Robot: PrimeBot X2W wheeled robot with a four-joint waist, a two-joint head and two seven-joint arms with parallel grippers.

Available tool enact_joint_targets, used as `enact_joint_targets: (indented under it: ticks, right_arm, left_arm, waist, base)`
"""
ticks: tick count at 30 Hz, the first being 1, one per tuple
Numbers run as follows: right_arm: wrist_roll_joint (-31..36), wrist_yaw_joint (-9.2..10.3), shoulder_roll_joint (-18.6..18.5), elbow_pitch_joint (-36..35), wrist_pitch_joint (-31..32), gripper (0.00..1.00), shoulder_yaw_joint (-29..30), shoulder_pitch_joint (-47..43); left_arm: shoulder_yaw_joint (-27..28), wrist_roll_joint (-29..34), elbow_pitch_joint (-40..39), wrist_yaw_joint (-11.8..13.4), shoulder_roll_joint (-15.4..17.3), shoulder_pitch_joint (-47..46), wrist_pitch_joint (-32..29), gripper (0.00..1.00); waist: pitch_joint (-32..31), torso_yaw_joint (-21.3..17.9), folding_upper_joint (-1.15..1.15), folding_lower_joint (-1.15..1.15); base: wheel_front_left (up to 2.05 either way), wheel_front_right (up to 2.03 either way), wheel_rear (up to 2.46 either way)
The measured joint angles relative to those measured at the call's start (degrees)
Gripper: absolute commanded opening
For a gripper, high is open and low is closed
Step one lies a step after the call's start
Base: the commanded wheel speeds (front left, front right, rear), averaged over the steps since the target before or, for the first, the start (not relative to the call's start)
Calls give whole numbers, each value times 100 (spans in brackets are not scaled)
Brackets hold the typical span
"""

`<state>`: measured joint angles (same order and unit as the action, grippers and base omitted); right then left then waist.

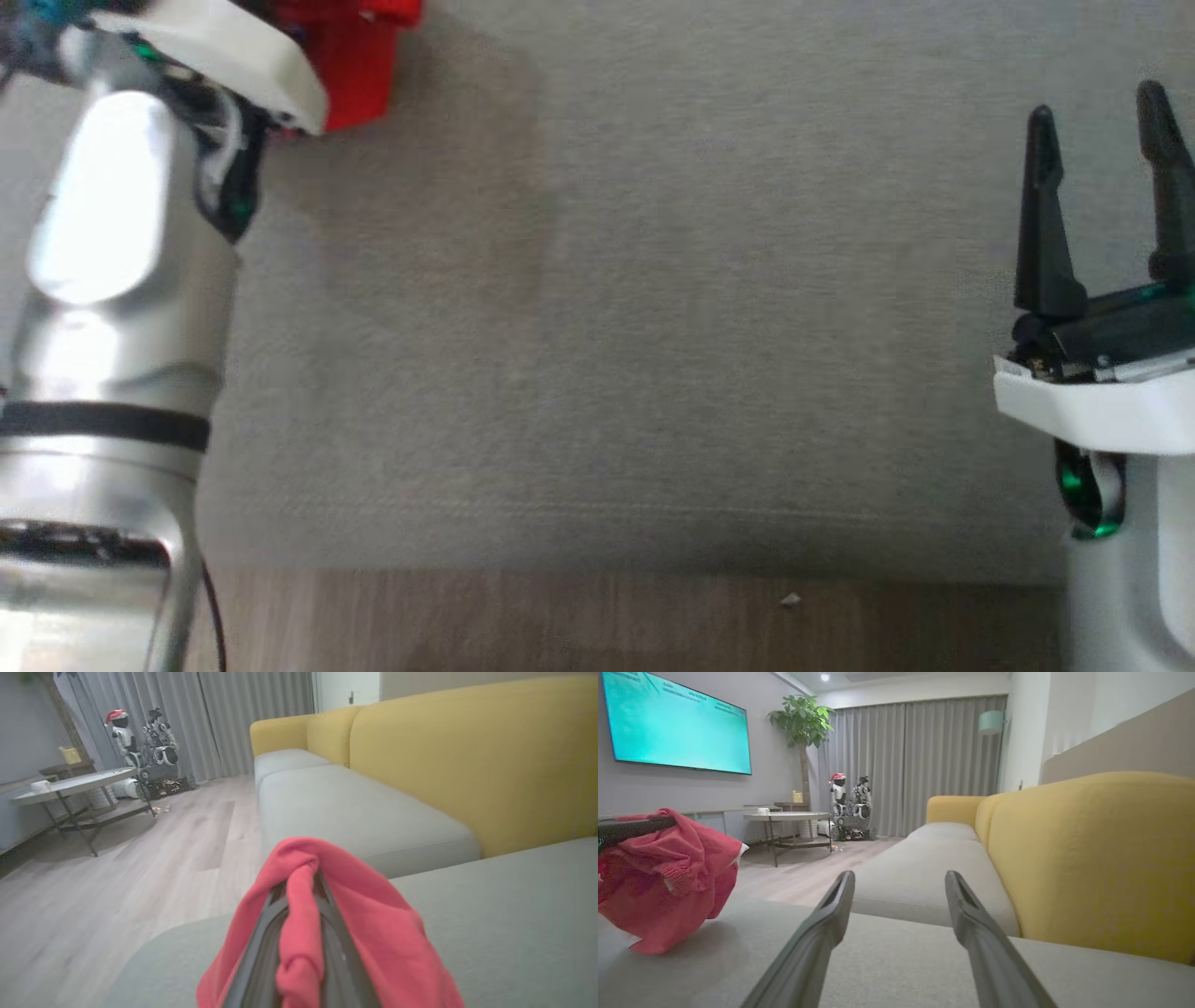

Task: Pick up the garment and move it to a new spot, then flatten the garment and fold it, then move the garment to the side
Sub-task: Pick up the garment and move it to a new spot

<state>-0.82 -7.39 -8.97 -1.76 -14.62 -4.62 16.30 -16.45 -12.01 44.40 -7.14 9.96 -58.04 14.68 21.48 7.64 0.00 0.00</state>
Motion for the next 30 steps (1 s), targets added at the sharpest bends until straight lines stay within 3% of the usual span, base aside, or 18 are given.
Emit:
enact_joint_targets:
  ticks: [8, 15, 20, 26, 27, 28, 30]
  right_arm:
    - [-30, 0, 325, -218, 0, 100, 183, -153]
    - [-109, 0, 465, -327, -14, 100, 320, -370]
    - [-112, 0, 487, -375, -14, 100, 323, -369]
    - [-114, 0, 560, -493, -14, 100, 187, -294]
    - [-116, 0, 576, -517, -14, 100, 180, -272]
    - [-141, 0, 582, -542, -15, 100, 174, -248]
    - [-154, 0, 583, -567, -14, 100, 159, -194]
  left_arm:
    - [-884, -781, -1483, 0, -90, 408, -546, 0]
    - [-1245, -1489, -2565, 0, -176, 1035, -1226, 0]
    - [-1272, -1681, -2530, 12, -252, 1306, -1392, 0]
    - [-1278, -1737, -1452, 29, -176, 1522, -1174, 0]
    - [-1256, -1737, -1238, 63, -186, 1523, -1056, 26]
    - [-1239, -1731, -1033, 78, -200, 1523, -917, 100]
    - [-1256, -1580, -655, 163, -223, 1511, -578, 100]
  waist:
    - [-418, -952, 0, 0]
    - [-620, -1850, 0, 0]
    - [-583, -2245, 0, 0]
    - [-197, -2475, 0, 0]
    - [-136, -2486, 0, 0]
    - [-81, -2489, 0, 0]
    - [-17, -2449, 0, 0]
  base:
    - [0, 0, 0]
    - [0, 0, 0]
    - [0, 0, 0]
    - [0, 0, 0]
    - [0, 0, 0]
    - [0, 0, 0]
    - [0, 0, 0]
